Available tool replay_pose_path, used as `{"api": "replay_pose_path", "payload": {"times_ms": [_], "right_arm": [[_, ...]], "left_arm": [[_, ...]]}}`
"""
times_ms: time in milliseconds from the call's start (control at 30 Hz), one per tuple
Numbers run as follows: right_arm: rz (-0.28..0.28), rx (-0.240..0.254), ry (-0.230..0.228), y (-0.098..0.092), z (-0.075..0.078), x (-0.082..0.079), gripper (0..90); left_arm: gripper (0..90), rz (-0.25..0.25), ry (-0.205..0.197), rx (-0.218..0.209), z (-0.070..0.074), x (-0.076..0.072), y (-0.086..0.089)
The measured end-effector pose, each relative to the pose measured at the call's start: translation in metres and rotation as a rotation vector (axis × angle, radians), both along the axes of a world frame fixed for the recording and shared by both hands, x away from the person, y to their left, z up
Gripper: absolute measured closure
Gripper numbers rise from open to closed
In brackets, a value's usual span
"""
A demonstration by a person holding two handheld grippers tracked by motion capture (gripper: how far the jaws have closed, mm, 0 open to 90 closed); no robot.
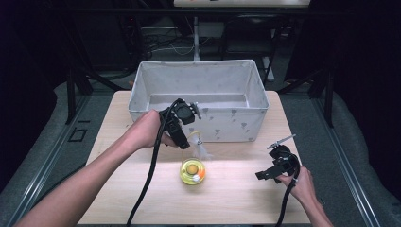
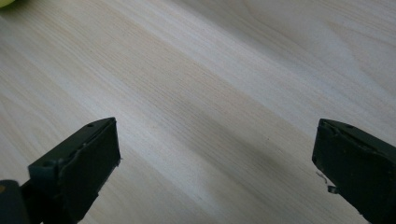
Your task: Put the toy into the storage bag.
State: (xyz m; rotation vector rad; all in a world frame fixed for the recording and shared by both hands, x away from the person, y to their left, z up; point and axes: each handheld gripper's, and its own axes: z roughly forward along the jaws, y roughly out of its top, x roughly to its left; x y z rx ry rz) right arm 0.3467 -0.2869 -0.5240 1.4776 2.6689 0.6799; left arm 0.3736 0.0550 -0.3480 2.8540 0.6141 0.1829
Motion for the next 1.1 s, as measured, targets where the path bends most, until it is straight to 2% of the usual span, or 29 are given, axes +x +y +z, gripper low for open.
{"api": "replay_pose_path", "payload": {"times_ms": [167,333,533,767,867,1000,1100], "right_arm": [[-0.007,0.004,-0.005,0.0,0.0,-0.001,0.6],[-0.005,0.003,-0.003,0.0,0.0,0.0,0.7],[-0.002,-0.003,-0.003,0.0,0.0,-0.001,0.9],[-0.014,0.003,-0.011,0.001,-0.001,-0.001,0.9],[-0.018,0.01,-0.012,0.001,-0.001,-0.001,0.9],[0.001,-0.006,-0.001,0.0,0.0,0.0,0.9],[-0.002,-0.004,-0.003,0.0,0.0,0.0,0.9]], "left_arm": [[50.8,-0.013,0.024,0.008,-0.004,0.002,-0.004],[62.1,-0.028,0.042,0.016,-0.008,0.002,-0.006],[67.8,-0.024,0.063,0.024,-0.013,0.001,-0.007],[79.7,-0.009,0.046,0.024,-0.017,0.0,-0.007],[81.9,-0.004,0.049,0.03,-0.016,0.0,-0.006],[86.5,-0.007,0.051,0.035,-0.015,-0.001,-0.006],[87.3,-0.001,0.041,0.035,-0.016,-0.003,-0.006]]}}
